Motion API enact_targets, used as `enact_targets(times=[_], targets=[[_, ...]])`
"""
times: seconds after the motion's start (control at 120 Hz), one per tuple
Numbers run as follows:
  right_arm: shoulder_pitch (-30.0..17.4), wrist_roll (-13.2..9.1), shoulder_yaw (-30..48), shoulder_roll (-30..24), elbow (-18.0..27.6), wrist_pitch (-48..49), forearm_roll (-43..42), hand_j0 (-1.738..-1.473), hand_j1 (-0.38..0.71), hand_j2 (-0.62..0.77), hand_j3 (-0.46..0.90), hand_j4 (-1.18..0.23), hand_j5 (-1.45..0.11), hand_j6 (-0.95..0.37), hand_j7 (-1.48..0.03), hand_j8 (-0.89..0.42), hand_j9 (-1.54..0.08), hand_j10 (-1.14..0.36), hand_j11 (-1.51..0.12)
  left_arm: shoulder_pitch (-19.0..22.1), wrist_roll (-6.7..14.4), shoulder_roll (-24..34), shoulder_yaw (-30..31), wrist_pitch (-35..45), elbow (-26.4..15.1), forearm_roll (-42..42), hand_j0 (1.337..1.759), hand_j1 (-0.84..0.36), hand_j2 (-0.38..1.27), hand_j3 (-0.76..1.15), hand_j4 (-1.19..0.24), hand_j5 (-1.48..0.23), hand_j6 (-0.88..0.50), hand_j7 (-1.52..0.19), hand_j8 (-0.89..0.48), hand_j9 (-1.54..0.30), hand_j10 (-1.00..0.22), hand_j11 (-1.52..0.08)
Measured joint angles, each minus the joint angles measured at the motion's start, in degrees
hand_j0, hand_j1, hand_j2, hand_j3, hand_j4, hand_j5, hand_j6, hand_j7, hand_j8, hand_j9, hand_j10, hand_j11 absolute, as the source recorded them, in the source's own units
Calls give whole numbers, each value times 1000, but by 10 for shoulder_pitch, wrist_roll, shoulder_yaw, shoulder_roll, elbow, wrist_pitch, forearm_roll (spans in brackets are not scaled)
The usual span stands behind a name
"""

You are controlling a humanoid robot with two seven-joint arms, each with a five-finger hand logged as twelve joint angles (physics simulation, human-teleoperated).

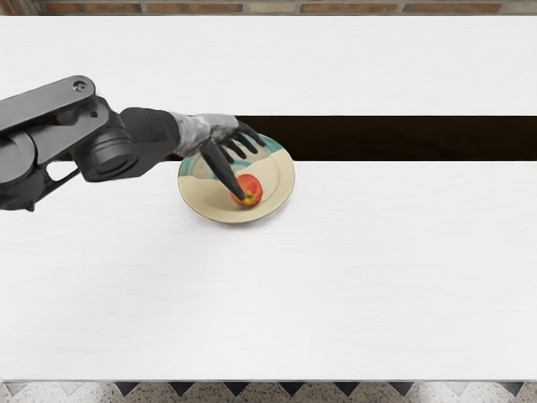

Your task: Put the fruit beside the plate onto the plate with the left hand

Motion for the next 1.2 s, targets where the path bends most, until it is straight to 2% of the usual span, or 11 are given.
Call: enact_targets(times=[0.117, 0.283, 0.342, 0.45, 0.5, 0.617, 0.708, 0.958, 1.2], targets=[[0, 0, 0, 0, 0, 0, 0, -1658, -305, -7, 0, -37, -47, -37, -47, -37, -47, -37, -47, 5, 0, 30, -27, -26, -1, -49, 1657, 26, 58, 0, -272, -355, -263, -356, -258, -355, -267, -355], [0, 0, 0, 0, 0, 0, 0, -1658, -305, -7, 0, -37, -47, -37, -47, -37, -47, -37, -47, 82, 0, 75, -131, -165, 4, -82, 1658, 42, 53, 0, -258, -335, -254, -335, -252, -335, -255, -335], [0, 0, 0, 0, 0, 0, 0, -1658, -305, -7, 0, -37, -47, -37, -47, -37, -47, -37, -47, 115, 0, 74, -186, -216, 22, -91, 1658, 46, 53, 0, -255, -331, -252, -331, -251, -331, -253, -331], [0, 0, 0, 0, 0, 0, 0, -1658, -305, -7, 0, -37, -47, -37, -47, -37, -47, -37, -47, 125, 0, 75, -250, -259, 74, -120, 1658, 49, 52, 0, -252, -327, -250, -327, -249, -327, -251, -327], [0, 0, 0, 0, 0, 0, 0, -1658, -305, -7, 0, -37, -47, -37, -47, -37, -47, -37, -47, 131, 0, 74, -267, -268, 99, -130, 1658, 50, 51, 0, -251, -325, -250, -326, -249, -325, -250, -325], [0, 0, 0, 0, 0, 0, 0, -1658, -305, -7, 0, -37, -47, -37, -47, -37, -47, -37, -47, 175, 0, 74, -318, -278, 134, -140, 1658, 51, 51, 0, -249, -324, -249, -324, -248, -324, -249, -324], [0, 0, 0, 0, 0, 0, 0, -1658, -305, -7, 0, -37, -47, -37, -47, -37, -47, -37, -47, 208, 0, 75, -360, -281, 145, -141, 1658, 51, 51, 0, -249, -323, -249, -323, -248, -323, -248, -323], [0, 0, 0, 0, 0, 0, 0, -1658, -305, -7, 0, -37, -47, -37, -47, -37, -47, -37, -47, 282, 0, 76, -424, -283, 172, -137, 1658, 52, 50, 0, -248, -323, -248, -323, -248, -323, -248, -322], [0, 0, 0, 0, 0, 0, 0, -1658, -305, -7, 0, -37, -47, -37, -47, -37, -47, -37, -47, 320, 0, 89, -473, -283, 201, -137, 1658, 53, 50, 0, -247, -321, -247, -321, -247, -321, -247, -321]])
